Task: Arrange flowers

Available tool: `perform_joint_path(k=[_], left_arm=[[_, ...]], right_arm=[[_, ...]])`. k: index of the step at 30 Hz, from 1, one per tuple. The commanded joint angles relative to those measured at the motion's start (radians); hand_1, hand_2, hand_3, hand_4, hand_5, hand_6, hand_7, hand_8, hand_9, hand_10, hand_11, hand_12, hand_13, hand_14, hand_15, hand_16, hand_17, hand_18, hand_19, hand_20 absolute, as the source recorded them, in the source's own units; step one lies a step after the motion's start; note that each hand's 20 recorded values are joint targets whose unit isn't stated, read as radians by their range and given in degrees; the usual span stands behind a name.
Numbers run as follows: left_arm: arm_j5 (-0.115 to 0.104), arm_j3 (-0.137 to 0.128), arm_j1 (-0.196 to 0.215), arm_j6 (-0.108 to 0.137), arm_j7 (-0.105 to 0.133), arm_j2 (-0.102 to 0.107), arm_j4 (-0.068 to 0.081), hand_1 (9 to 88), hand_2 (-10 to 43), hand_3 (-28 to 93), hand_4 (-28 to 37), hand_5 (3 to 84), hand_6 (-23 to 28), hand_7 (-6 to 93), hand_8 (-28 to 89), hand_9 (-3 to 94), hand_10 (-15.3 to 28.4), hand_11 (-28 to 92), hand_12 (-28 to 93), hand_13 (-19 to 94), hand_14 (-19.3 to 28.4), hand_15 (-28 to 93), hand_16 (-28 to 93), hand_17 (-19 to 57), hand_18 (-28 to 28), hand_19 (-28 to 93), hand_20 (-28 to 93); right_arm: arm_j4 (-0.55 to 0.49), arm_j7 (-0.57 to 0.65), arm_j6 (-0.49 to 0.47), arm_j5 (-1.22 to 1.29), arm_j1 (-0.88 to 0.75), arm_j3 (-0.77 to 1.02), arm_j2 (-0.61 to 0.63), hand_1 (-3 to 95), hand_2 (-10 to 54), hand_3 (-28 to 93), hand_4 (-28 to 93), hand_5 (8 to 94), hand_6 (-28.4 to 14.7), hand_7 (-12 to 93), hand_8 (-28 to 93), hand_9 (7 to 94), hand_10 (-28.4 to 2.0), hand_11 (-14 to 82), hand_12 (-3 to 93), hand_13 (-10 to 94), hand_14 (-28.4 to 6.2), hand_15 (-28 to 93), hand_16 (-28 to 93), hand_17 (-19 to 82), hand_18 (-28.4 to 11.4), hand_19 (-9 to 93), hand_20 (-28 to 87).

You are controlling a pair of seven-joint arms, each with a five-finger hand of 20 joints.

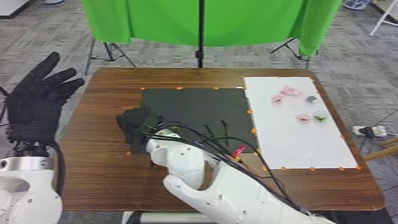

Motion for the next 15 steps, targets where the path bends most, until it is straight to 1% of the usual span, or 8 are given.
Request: perform_joint_path(k=[1, 3, 5, 7, 11, 12, 13, 15], left_arm=[[0.014, 0.013, -0.009, -0.016, -0.021, -0.024, 0.015, 23.1, 9.5, 74, -25.3, 36.8, 8.7, 8.5, -7, 35.7, 19.3, 27, 14, 26, 26.1, 54, -6, -8.5, 25.3, 49, 22], [0.015, 0.015, -0.009, -0.017, -0.021, -0.026, 0.016, 23.1, 9.5, 74, -25.2, 36.9, 8.7, 8.5, -7, 35.7, 19.3, 27, 14, 26, 26.1, 54, -6, -8.4, 25.3, 49, 22], [0.015, 0.014, -0.008, -0.017, -0.021, -0.029, 0.017, 23.1, 9.5, 74, -25.2, 37.0, 8.8, 8.6, -7, 35.8, 19.4, 27, 14, 26, 26.1, 54, -6, -8.5, 25.3, 49, 22], [0.006, 0.017, -0.005, -0.013, -0.011, -0.018, 0.017, 23.1, 9.5, 74, -25.2, 37.1, 8.8, 8.6, -7, 35.8, 19.5, 27, 14, 26, 26.0, 54, -6, -8.5, 25.3, 49, 22], [0.009, 0.018, -0.004, -0.018, -0.016, -0.027, 0.019, 23.2, 9.5, 74, -25.1, 37.1, 8.9, 8.7, -7, 35.8, 19.4, 27, 14, 26, 26.1, 54, -6, -8.5, 25.3, 49, 22], [0.01, 0.015, 0.002, -0.019, -0.02, -0.031, 0.018, 23.2, 9.5, 75, -25.1, 37.1, 8.9, 8.7, -7, 35.8, 19.5, 27, 14, 26, 26.1, 54, -6, -8.5, 25.3, 49, 22], [0.014, 0.01, 0.009, -0.023, -0.027, -0.041, 0.018, 23.2, 9.5, 74, -25.1, 37.1, 8.9, 8.7, -7, 35.8, 19.5, 27, 14, 26, 26.1, 54, -6, -8.5, 25.3, 49, 22], [0.018, 0.004, 0.023, -0.033, -0.038, -0.068, 0.023, 23.2, 9.5, 74, -25.1, 37.2, 8.9, 8.7, -7, 35.8, 19.4, 27, 14, 26, 26.1, 54, -6, -8.4, 25.2, 49, 22]], right_arm=[[0.013, 0.032, 0.011, 0.013, 0.026, -0.016, -0.006, 55.5, -9.5, 66, -28, 77.1, 1.3, 13, -1, 87.3, -7.7, 11.8, 31.9, 72, -5.7, 68, 21, 33, -23.0, 93, 51], [0.009, 0.058, 0.004, 0.017, 0.038, -0.031, 0.0, 53.8, -9.5, 67, -28, 74.8, 1.3, 13, -2, 85.7, -8.3, 13.4, 29.3, 71, -6.4, 69, 19, 33, -22.9, 93, 51], [0.011, 0.043, -0.015, -0.01, 0.029, -0.015, -0.008, 51.3, -9.5, 68, -28, 72.9, 1.9, 14, -3, 83.7, -9.4, 15.7, 26.1, 71, -6.8, 68, 18, 33, -23.2, 93, 52], [0.008, 0.072, -0.04, -0.007, 0.031, -0.017, -0.011, 47.6, -9.5, 71, -28, 71.8, 2.5, 14, -5, 82.3, -10.2, 20.0, 22.1, 71, -7.3, 68, 17, 33, -23.6, 93, 52], [0.01, 0.095, -0.014, 0.0, 0.046, -0.034, 0.011, 45.1, -9.5, 73, -28, 70.1, 2.8, 13, -10, 81.4, -11.1, 23.5, 19.3, 70, -7.9, 69, 17, 33, -24.2, 93, 53], [0.001, 0.102, -0.019, 0.006, 0.043, -0.029, 0.016, 44.9, -9.5, 73, -28, 70.0, 2.9, 13, -11, 81.4, -11.1, 23.8, 19.2, 70, -8.0, 69, 17, 33, -24.3, 93, 53], [-0.01, 0.112, -0.014, 0.023, 0.05, -0.034, 0.033, 44.7, -9.5, 73, -28, 70.0, 2.8, 13, -11, 81.4, -11.1, 24.0, 19.1, 70, -8.1, 69, 17, 33, -24.4, 93, 53], [-0.047, 0.142, 0.016, 0.07, 0.07, -0.044, 0.087, 44.0, -9.5, 74, -28, 70.0, 2.8, 13, -12, 81.4, -11.2, 24.7, 18.8, 71, -8.1, 70, 17, 33, -24.6, 93, 53]])
